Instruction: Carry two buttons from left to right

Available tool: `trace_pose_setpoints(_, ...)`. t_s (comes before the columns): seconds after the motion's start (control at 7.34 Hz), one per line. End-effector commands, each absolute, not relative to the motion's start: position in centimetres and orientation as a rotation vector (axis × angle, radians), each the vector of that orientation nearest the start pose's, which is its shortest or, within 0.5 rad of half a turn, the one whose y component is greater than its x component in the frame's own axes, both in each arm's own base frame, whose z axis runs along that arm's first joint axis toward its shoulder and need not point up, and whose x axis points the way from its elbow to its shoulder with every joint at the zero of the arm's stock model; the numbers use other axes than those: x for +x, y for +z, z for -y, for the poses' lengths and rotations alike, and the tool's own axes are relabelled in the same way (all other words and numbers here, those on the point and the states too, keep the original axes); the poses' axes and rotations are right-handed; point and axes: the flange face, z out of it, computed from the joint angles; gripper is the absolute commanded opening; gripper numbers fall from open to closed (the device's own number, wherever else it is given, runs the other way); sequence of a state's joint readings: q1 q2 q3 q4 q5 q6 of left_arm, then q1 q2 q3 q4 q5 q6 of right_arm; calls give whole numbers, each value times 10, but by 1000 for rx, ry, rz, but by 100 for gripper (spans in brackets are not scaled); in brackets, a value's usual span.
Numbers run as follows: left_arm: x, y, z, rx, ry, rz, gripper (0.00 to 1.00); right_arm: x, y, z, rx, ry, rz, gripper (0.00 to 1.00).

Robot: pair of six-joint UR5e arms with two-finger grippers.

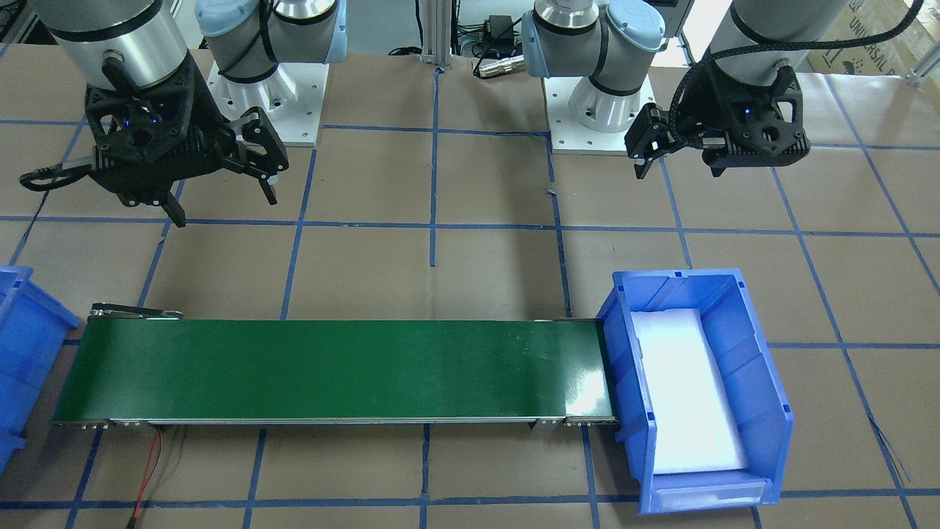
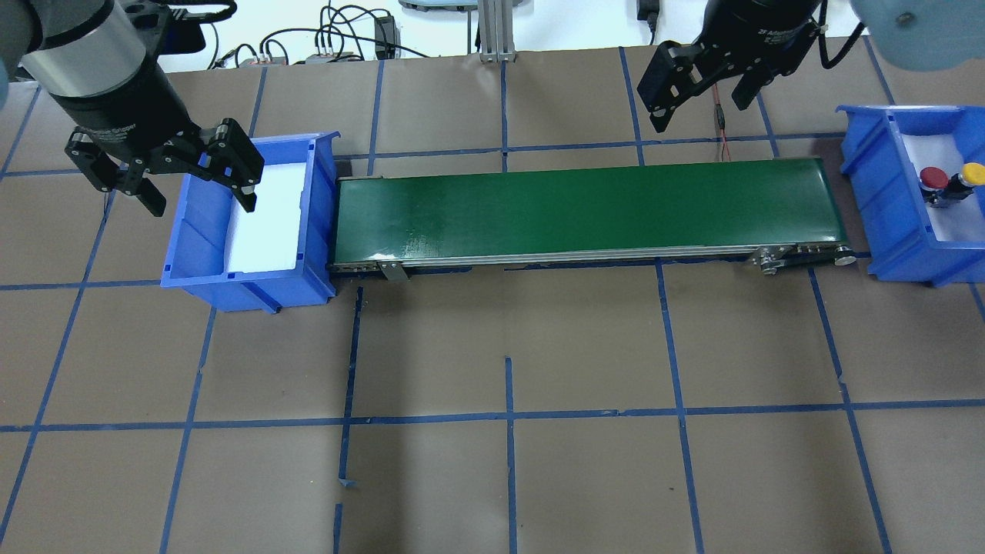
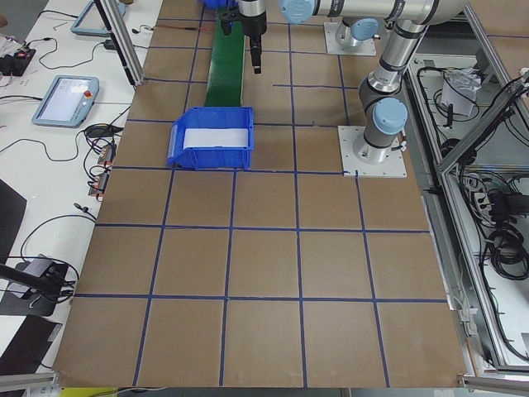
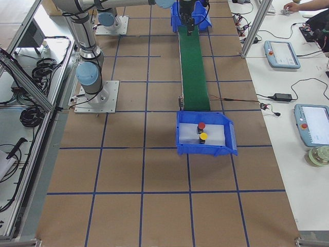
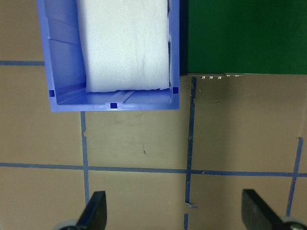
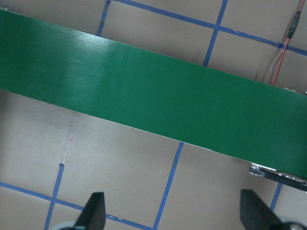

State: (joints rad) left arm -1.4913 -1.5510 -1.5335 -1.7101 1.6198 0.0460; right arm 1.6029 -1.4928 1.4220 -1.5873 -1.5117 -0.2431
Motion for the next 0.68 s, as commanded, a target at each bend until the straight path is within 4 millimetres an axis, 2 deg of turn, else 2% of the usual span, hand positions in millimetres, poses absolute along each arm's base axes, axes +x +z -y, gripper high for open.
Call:
trace_pose_setpoints(0.0,-91,503,483,-44,130,-3095,100,155,528,520,-350,-129,-3081,100)
trace_pose_setpoints(0.41,-92,504,493,-62,127,-3100,100,150,528,516,-346,-68,-3120,100)
trace_pose_setpoints(0.54,-101,504,494,-44,107,-3109,100,151,528,516,-353,-70,-3118,100)
